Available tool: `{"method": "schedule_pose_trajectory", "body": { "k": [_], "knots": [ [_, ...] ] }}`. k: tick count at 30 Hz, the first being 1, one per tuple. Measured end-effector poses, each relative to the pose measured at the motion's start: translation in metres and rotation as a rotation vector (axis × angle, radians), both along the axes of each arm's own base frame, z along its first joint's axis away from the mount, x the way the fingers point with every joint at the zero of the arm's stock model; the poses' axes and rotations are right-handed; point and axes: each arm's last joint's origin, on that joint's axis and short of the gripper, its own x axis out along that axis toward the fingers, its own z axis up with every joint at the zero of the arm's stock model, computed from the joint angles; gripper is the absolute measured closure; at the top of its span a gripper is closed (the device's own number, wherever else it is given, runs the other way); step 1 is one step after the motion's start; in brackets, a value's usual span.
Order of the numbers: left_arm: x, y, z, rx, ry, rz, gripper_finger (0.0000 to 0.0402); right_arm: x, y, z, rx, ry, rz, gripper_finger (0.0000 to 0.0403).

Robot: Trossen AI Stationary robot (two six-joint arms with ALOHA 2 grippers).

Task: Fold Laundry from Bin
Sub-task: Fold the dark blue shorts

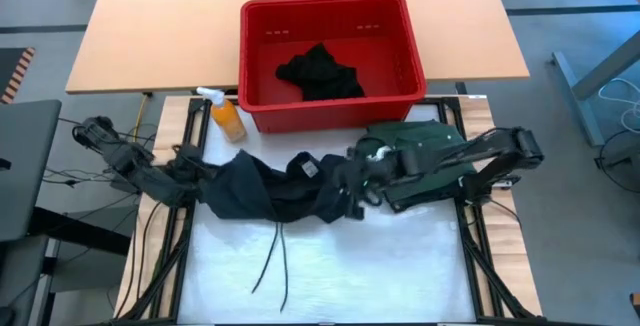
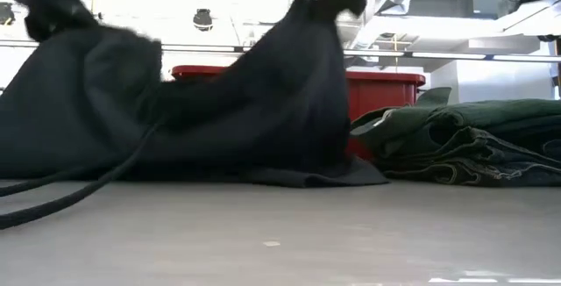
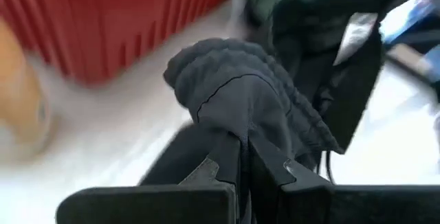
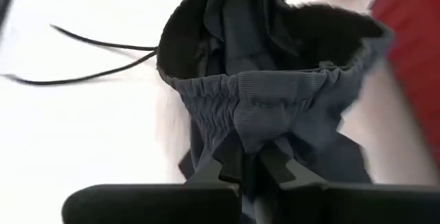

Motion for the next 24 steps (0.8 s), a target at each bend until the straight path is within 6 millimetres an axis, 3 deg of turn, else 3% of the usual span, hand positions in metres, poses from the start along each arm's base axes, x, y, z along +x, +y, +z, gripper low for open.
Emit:
{"method": "schedule_pose_trajectory", "body": {
  "k": [7,11,14,17,19,22,24],
  "knots": [
    [-0.018,0.015,0.060,0.184,-0.255,-0.010,0.0401,-0.053,-0.026,0.096,0.096,-0.075,-0.096,0.0376],
    [-0.025,0.019,0.096,0.310,-0.420,-0.077,0.0401,-0.081,-0.037,0.144,0.155,-0.240,-0.226,0.0375],
    [-0.027,0.018,0.119,0.403,-0.578,-0.166,0.0401,-0.095,-0.034,0.173,0.213,-0.357,-0.174,0.0375],
    [-0.025,0.009,0.131,0.563,-0.714,-0.365,0.0401,-0.100,-0.018,0.192,0.260,-0.419,0.042,0.0376],
    [-0.019,-0.001,0.133,0.631,-0.786,-0.542,0.0401,-0.100,0.004,0.199,0.274,-0.453,0.208,0.0376],
    [-0.005,-0.020,0.127,0.613,-0.807,-0.844,0.0401,-0.099,0.043,0.193,0.279,-0.403,0.388,0.0376],
    [0.011,-0.033,0.115,0.515,-0.669,-0.964,0.0401,-0.093,0.064,0.179,0.221,-0.310,0.385,0.0376]
  ]
}}
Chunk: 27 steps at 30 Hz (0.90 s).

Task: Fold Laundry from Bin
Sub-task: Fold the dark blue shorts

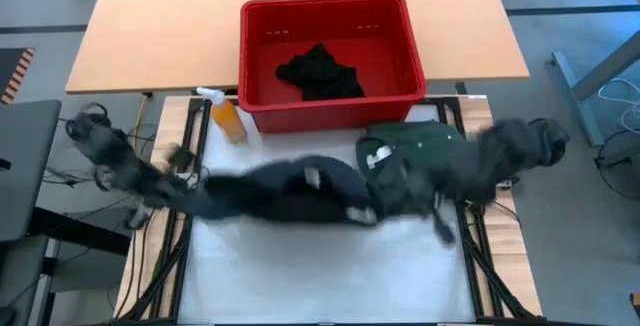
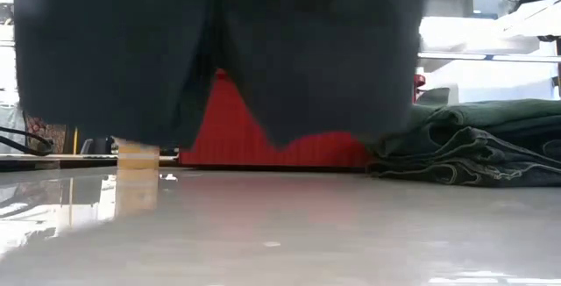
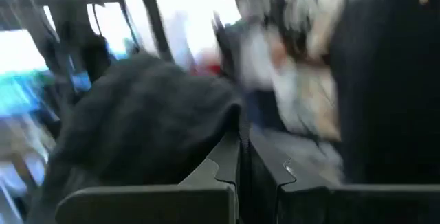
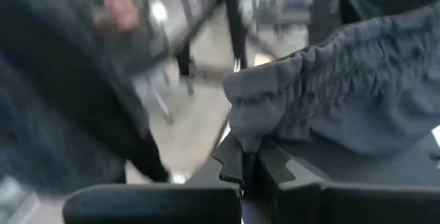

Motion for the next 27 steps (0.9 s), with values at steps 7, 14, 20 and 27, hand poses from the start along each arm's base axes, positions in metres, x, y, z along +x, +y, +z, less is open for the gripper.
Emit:
{"method": "schedule_pose_trajectory", "body": {
  "k": [7,14,20,27],
  "knots": [
    [0.042,-0.025,-0.053,0.058,0.587,0.138,0.0401,0.032,-0.002,-0.048,-0.112,0.339,-0.258,0.0376],
    [0.051,-0.017,-0.052,0.047,0.560,0.301,0.0401,0.065,-0.061,-0.063,-0.123,0.413,-0.411,0.0375],
    [0.049,-0.006,-0.069,0.218,0.636,0.623,0.0401,0.108,-0.089,-0.095,-0.342,0.462,-0.349,0.0375],
    [0.045,0.012,-0.040,0.542,0.323,0.939,0.0401,0.124,-0.134,-0.089,-0.665,0.307,-0.343,0.0375]
  ]
}}
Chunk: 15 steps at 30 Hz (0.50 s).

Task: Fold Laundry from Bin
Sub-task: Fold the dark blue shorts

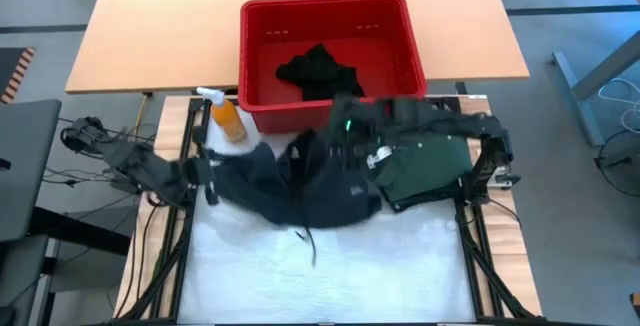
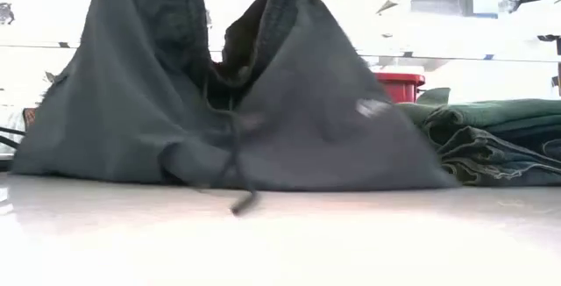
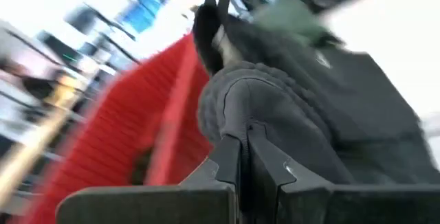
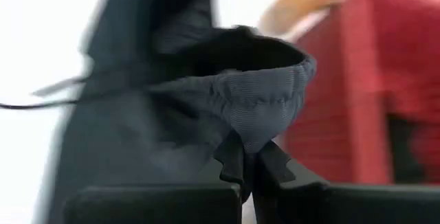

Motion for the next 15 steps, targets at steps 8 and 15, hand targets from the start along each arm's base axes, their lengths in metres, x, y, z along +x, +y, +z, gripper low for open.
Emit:
{"method": "schedule_pose_trajectory", "body": {
  "k": [8,15],
  "knots": [
    [-0.040,0.022,0.073,-0.029,-0.236,-0.104,0.0401,-0.052,-0.004,0.066,-0.075,-0.307,0.037,0.0375],
    [-0.032,0.006,0.016,-0.470,0.062,-0.371,0.0401,-0.054,0.062,-0.009,0.304,0.080,0.078,0.0376]
  ]
}}
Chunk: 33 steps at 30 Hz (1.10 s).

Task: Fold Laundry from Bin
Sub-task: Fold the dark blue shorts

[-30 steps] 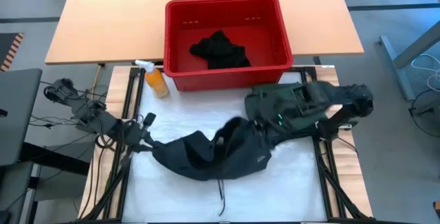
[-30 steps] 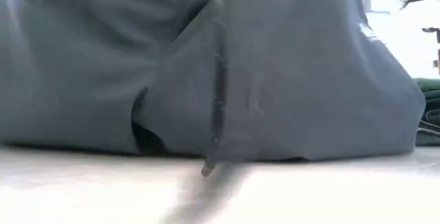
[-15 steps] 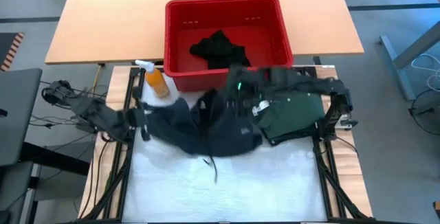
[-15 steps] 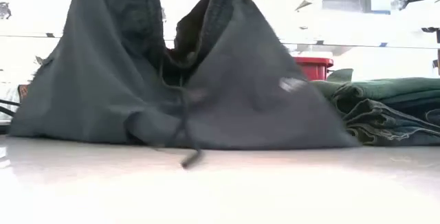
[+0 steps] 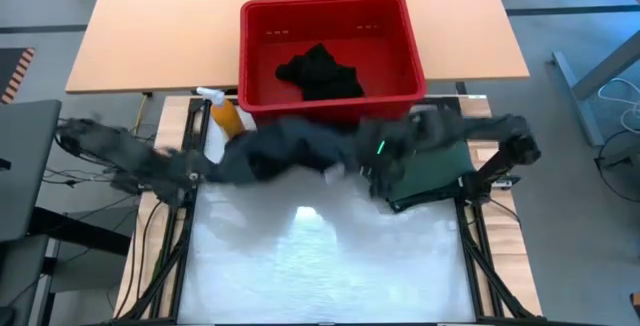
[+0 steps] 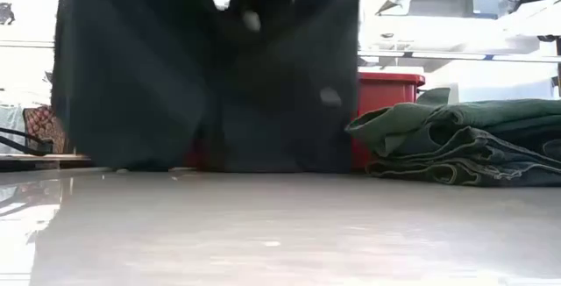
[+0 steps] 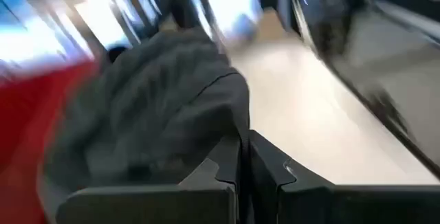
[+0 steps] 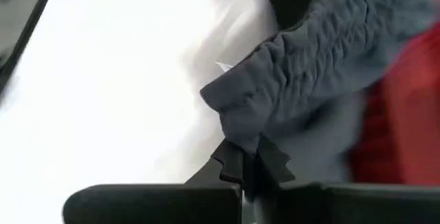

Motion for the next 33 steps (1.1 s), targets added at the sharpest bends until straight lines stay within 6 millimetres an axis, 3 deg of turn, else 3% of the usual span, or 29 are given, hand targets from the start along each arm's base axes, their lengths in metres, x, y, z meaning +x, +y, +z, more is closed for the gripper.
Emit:
{"method": "schedule_pose_trajectory", "body": {
  "k": [3,6,8,11,15,23,29,33],
  "knots": [
    [0.020,-0.018,-0.058,-0.163,0.185,-0.086,0.0401,0.008,0.036,-0.056,0.097,0.098,0.021,0.0376],
    [0.032,-0.037,-0.114,-0.291,0.317,-0.213,0.0401,0.004,0.068,-0.101,0.186,0.170,0.016,0.0376],
    [0.035,-0.046,-0.140,-0.338,0.348,-0.257,0.0401,0.000,0.081,-0.119,0.239,0.178,-0.005,0.0370],
    [0.034,-0.052,-0.163,-0.365,0.394,-0.262,0.0401,-0.006,0.092,-0.134,0.276,0.212,-0.053,0.0352],
    [0.034,-0.053,-0.170,-0.367,0.428,-0.262,0.0402,-0.010,0.095,-0.137,0.290,0.244,-0.084,0.0324],
    [0.027,-0.058,-0.173,-0.526,0.575,-0.259,0.0390,-0.016,0.102,-0.137,0.504,0.383,-0.137,0.0255],
    [0.024,-0.063,-0.173,-0.594,0.628,-0.275,0.0314,-0.019,0.103,-0.132,0.550,0.391,-0.136,0.0201],
    [0.021,-0.064,-0.170,-0.694,0.708,-0.335,0.0264,-0.012,0.098,-0.130,0.532,0.303,-0.213,0.0185]
  ]
}}
